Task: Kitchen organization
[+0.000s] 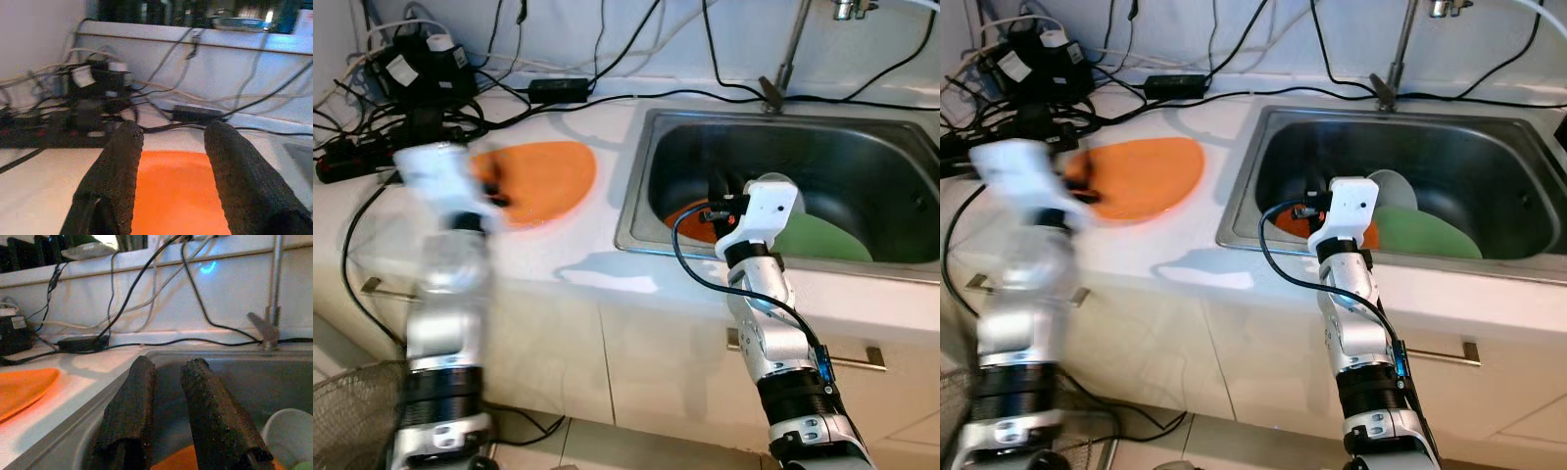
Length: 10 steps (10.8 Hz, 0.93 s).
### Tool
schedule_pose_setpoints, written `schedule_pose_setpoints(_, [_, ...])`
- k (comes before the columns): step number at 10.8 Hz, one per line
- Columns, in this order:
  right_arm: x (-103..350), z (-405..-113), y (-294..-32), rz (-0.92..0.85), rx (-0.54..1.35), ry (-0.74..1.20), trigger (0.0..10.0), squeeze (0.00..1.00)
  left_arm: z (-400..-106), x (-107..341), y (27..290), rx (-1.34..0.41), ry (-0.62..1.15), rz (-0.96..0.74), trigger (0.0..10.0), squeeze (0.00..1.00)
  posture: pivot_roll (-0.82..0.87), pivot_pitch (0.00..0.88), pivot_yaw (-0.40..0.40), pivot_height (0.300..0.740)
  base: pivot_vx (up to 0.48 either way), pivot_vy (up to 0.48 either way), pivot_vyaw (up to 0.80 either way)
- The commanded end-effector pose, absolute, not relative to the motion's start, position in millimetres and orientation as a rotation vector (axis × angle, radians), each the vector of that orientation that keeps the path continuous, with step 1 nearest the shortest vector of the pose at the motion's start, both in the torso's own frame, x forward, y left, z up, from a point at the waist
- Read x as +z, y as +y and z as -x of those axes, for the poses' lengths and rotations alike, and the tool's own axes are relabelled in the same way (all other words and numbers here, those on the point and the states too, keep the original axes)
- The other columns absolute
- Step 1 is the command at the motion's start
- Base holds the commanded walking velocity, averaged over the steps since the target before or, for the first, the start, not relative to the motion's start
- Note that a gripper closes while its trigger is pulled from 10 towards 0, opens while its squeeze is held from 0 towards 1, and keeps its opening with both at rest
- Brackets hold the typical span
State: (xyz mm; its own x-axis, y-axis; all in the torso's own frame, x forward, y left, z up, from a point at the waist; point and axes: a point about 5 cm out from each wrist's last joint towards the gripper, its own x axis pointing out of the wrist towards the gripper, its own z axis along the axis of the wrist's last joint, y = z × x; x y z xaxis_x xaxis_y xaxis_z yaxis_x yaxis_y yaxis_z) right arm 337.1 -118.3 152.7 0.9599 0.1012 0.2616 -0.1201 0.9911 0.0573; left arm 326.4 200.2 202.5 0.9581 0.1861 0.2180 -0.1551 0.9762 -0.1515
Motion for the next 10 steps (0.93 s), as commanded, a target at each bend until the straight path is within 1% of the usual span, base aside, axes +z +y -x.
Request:
schedule_pose_setpoints(1, [155.4, -339.2, -117.5, -0.068, 0.112, -0.271, 10.0, 0.00, -324.6, 205.8, 206.4, 0.179, -0.231, 0.168, 10.0, 1.00, 0.11, 0.000, 0.069, 0.740, 0.000, 0.000, 0.00])
schedule_pose_setpoints(2, [154.5, -340.4, -119.6, -0.061, 0.108, -0.262, 10.0, 0.00, -319.7, 202.6, 212.2, 0.204, -0.190, 0.264, 10.0, 1.00, 0.12, 0.000, 0.062, 0.740, 0.000, 0.000, 0.00])
schedule_pose_setpoints(3, [155.0, -341.9, -120.3, -0.055, 0.105, -0.257, 10.0, 0.00, -319.4, 190.1, 210.4, 0.214, -0.034, 0.337, 10.0, 1.00, 0.12, 0.000, 0.058, 0.740, 0.000, 0.000, 0.00])
schedule_pose_setpoints(4, [154.6, -342.9, -120.3, -0.053, 0.103, -0.253, 10.0, 0.00, -319.3, 182.8, 206.9, 0.204, 0.066, 0.342, 10.0, 1.00, 0.12, 0.000, 0.059, 0.740, 0.000, 0.000, 0.00])
schedule_pose_setpoints(6, [153.9, -343.4, -119.2, -0.055, 0.106, -0.249, 10.0, 0.00, -319.2, 179.7, 205.8, 0.240, 0.158, 0.408, 10.0, 1.00, 0.13, 0.000, 0.058, 0.740, 0.000, 0.000, 0.00])
schedule_pose_setpoints(7, [154.3, -343.6, -119.5, -0.055, 0.105, -0.250, 10.0, 0.00, -319.2, 176.2, 210.7, 0.299, 0.203, 0.452, 10.0, 0.00, 0.12, 0.000, 0.059, 0.740, 0.000, 0.000, 0.00])
schedule_pose_setpoints(10, [154.1, -344.5, -122.9, -0.051, 0.095, -0.249, 10.0, 0.00, -318.9, 176.7, 209.6, 0.309, 0.260, 0.570, 10.0, 0.00, 0.12, 0.000, 0.061, 0.740, 0.000, 0.000, 0.00])
